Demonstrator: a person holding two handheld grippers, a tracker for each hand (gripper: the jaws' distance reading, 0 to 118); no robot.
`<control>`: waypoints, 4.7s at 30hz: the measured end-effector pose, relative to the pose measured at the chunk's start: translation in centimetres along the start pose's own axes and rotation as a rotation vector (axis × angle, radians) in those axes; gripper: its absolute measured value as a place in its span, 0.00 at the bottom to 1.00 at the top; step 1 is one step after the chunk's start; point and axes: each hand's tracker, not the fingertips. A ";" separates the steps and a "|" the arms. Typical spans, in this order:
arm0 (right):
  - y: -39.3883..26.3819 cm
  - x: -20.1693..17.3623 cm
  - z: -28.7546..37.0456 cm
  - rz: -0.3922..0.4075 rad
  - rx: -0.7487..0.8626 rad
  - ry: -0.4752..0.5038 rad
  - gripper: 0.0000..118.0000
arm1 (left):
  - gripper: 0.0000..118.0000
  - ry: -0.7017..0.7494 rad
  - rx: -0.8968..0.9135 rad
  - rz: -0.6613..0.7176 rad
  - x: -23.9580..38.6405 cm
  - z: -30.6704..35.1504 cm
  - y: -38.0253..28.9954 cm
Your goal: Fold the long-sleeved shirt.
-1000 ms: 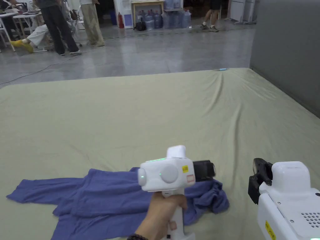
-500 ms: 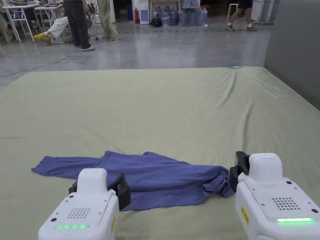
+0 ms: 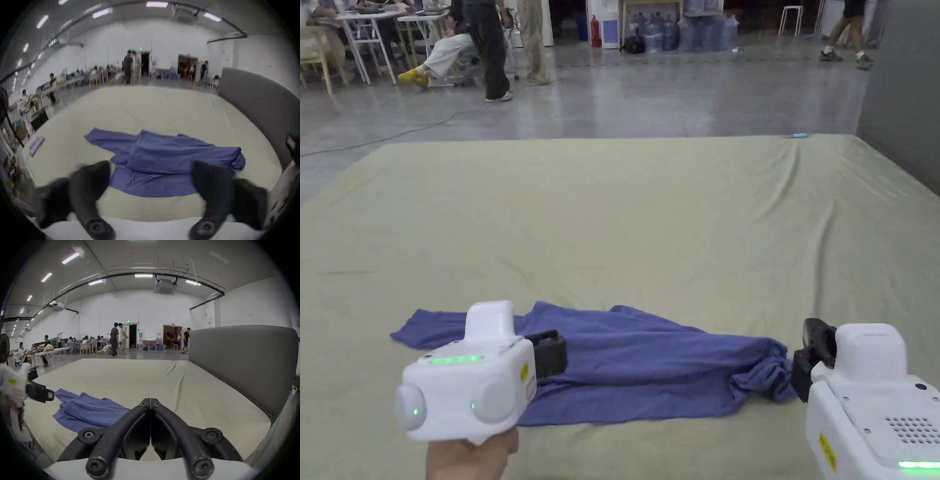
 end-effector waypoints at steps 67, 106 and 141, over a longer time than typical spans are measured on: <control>42.4 2.4 -21.6 0.083 -0.047 0.091 0.08 | 0.04 -0.126 0.472 0.068 -1.3 13.0 44.1; -7.0 6.3 -12.1 0.248 -0.827 0.278 0.08 | 0.04 -0.168 -0.369 -0.053 -5.6 -2.6 -5.7; -2.0 7.5 -18.7 0.034 -0.681 0.245 0.00 | 0.95 -0.001 -0.297 0.048 -1.4 -30.5 16.0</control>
